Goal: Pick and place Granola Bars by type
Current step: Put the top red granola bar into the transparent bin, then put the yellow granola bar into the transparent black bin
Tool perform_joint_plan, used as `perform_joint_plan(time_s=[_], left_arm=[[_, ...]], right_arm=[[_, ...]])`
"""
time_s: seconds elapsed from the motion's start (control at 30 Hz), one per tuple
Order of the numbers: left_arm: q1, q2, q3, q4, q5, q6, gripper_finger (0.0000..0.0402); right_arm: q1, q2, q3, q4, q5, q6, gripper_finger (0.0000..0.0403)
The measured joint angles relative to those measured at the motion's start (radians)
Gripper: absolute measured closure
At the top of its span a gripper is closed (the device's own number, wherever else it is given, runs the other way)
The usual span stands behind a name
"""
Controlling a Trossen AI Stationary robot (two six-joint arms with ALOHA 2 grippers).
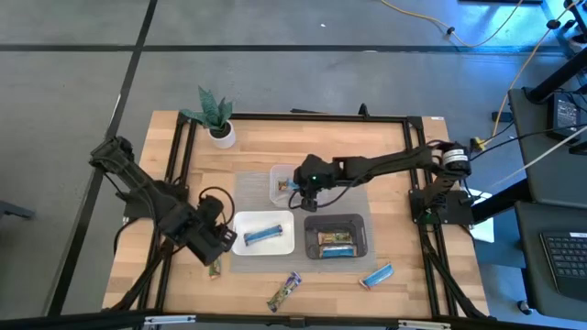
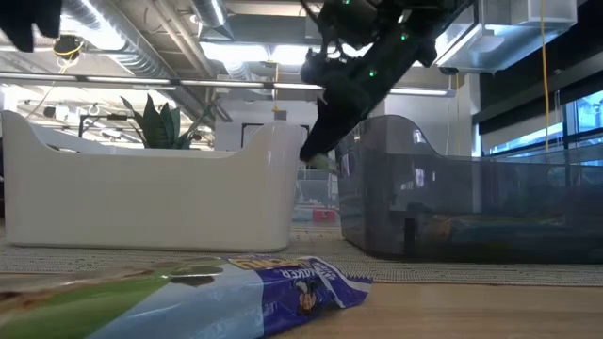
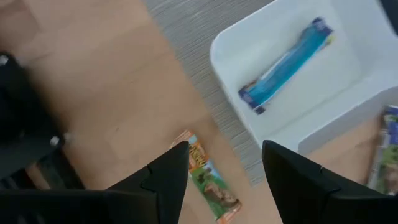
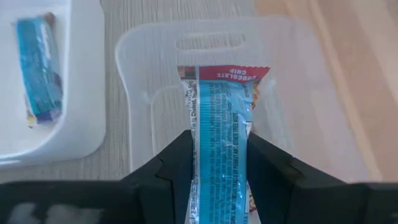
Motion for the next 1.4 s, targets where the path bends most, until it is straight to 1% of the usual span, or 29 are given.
perform_joint_plan(time_s=[0.2, 0.37, 0.5, 0.67, 0.77, 0.87, 0.93, 1.03, 1.2, 1.4], left_arm=[[-0.052, 0.070, 0.000, -0.007, 0.000, -0.126, 0.0208], [-0.090, 0.139, 0.000, -0.007, 0.005, -0.235, 0.0206], [-0.125, 0.191, 0.000, -0.007, 0.035, -0.328, 0.0208], [-0.178, 0.248, 0.000, 0.000, 0.038, -0.474, 0.0206], [-0.202, 0.279, 0.000, 0.015, 0.038, -0.535, 0.0207], [-0.209, 0.300, 0.000, 0.037, 0.052, -0.546, 0.0207], [-0.208, 0.313, 0.000, 0.048, 0.056, -0.546, 0.0206], [-0.204, 0.334, 0.000, 0.047, 0.057, -0.544, 0.0207], [-0.204, 0.366, 0.000, 0.047, 0.084, -0.550, 0.0206], [-0.204, 0.405, 0.000, 0.051, 0.085, -0.558, 0.0208]], right_arm=[[0.000, 0.040, 0.000, 0.002, 0.002, 0.002, 0.0266], [0.000, 0.044, 0.000, 0.001, 0.002, 0.005, 0.0266], [0.000, 0.045, 0.000, 0.002, 0.002, 0.004, 0.0266], [0.000, 0.045, 0.000, 0.002, 0.002, 0.007, 0.0266], [0.000, 0.045, 0.000, 0.002, 0.001, 0.007, 0.0266], [0.000, 0.045, 0.000, 0.002, -0.003, 0.007, 0.0263], [-0.001, 0.045, 0.000, 0.002, -0.025, 0.008, 0.0256], [-0.001, 0.045, 0.000, 0.001, -0.045, 0.007, 0.0237], [-0.001, 0.045, 0.000, -0.005, -0.045, 0.010, 0.0202], [-0.001, 0.044, 0.000, -0.009, -0.044, 0.013, 0.0184]])
